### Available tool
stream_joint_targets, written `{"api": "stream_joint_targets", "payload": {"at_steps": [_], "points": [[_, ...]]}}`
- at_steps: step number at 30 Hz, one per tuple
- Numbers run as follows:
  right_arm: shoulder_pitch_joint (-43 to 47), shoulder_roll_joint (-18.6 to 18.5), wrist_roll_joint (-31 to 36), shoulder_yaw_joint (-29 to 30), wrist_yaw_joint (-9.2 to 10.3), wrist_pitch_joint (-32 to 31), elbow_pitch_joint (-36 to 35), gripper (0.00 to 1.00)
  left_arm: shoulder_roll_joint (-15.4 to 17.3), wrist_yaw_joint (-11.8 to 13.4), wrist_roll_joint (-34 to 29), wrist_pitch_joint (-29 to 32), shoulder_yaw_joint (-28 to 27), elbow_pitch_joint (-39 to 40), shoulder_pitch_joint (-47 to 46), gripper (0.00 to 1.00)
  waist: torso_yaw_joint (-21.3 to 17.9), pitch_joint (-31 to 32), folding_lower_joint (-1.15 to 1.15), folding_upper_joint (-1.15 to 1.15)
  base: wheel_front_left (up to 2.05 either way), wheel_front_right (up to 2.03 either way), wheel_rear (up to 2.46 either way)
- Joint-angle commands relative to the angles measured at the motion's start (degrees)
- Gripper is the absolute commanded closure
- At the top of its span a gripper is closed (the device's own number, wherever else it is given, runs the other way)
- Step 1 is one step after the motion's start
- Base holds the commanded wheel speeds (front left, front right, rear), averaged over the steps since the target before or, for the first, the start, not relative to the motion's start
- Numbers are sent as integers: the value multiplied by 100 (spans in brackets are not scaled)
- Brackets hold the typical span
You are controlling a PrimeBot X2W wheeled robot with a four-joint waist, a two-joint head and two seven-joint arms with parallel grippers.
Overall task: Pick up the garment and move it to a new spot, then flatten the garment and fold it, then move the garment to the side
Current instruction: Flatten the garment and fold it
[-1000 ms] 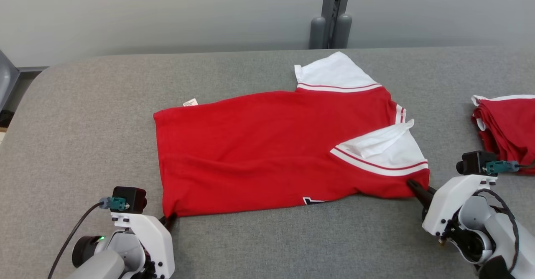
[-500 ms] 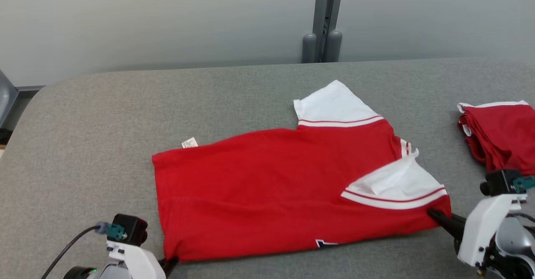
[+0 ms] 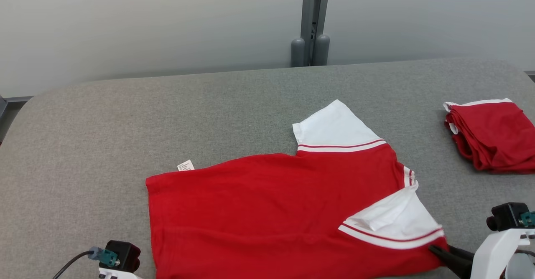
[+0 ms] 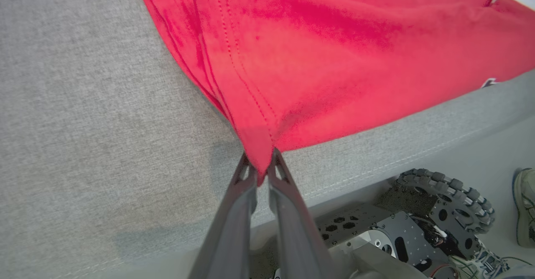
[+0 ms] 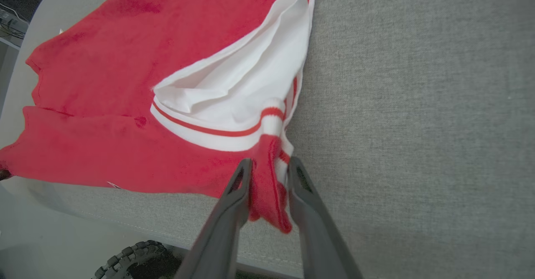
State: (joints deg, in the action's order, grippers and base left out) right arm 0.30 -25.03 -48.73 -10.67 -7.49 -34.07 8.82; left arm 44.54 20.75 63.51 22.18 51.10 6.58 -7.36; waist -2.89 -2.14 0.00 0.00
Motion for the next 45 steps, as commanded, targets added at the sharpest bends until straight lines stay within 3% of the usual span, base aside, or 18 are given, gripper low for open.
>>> {"api": "stream_joint_targets", "payload": {"at_steps": [1,6,10,16,25,27,38,45], "points": [[67,86,141,176,-1,-109,-135,0,51,72,-60,-37,-20,25,24,0,-21,-14,0,0,0,0,0],[179,310,386,489,-1,-401,-467,0,89,134,-124,-7,11,94,33,0,-32,-47,0,0,0,0,0],[230,458,589,786,-1,-543,-837,0,234,314,-229,6,-18,229,3,0,-24,-111,0,0,0,0,0],[-162,739,905,1175,-2,-501,-1385,0,267,680,-670,-486,-274,407,-293,0,-9,-203,0,0,0,0,0],[-1386,943,865,940,-2,-107,-836,0,-101,882,-1176,-1379,-636,30,-784,0,51,-500,0,0,0,0,0],[-1936,777,925,761,-1,54,-341,0,-370,795,-1222,-1653,-698,-216,-930,0,148,-651,0,0,0,0,0],[-3875,277,1083,40,-2,956,1362,0,-1117,294,-1327,-1818,-590,-1239,-1858,0,617,-1525,0,0,0,0,0],[-4915,109,989,-583,-2,1050,2289,0,-1427,51,-1392,-1536,-449,-1681,-2532,0,867,-2084,0,0,0,0,0]]}}
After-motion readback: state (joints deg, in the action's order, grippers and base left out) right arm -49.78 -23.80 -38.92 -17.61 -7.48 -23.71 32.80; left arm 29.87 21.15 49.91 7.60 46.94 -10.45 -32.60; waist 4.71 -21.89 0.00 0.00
